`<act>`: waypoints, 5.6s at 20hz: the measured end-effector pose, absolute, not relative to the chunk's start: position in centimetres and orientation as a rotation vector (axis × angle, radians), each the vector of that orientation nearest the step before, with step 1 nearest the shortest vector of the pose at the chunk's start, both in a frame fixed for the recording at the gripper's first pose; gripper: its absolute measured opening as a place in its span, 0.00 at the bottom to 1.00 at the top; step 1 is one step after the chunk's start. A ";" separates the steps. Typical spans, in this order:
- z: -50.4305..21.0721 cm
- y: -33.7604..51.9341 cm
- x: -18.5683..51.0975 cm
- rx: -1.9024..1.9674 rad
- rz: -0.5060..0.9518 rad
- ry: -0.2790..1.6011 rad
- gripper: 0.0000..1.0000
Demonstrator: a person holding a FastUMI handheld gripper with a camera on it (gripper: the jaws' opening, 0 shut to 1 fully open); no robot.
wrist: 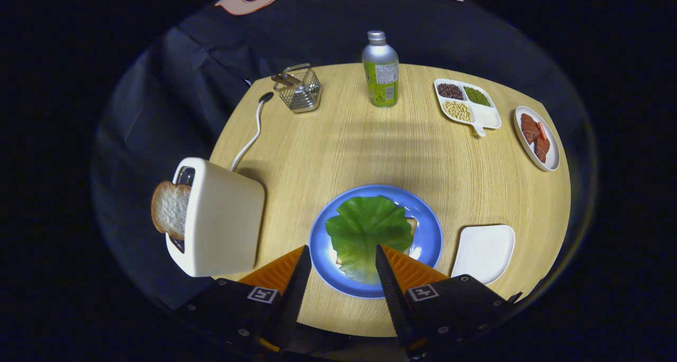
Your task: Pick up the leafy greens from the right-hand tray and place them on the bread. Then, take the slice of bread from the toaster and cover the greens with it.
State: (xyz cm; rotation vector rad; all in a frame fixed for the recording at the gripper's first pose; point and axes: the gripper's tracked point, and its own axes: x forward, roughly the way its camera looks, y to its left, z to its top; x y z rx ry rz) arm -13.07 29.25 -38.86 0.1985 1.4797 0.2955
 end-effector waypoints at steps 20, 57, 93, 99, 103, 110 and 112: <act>-27.7 50.6 -12.8 0.167 0.551 1.478 0.99; -28.8 49.4 -10.7 0.304 0.428 1.548 0.09; -35.5 27.1 -14.1 0.960 0.517 1.373 0.08; -43.7 24.1 -14.8 0.921 0.396 1.427 0.08; -45.8 23.9 -14.8 0.936 0.390 1.427 0.08; -48.6 22.7 -15.3 0.863 0.286 1.471 0.19; -48.9 21.6 -15.3 0.791 0.262 1.451 0.36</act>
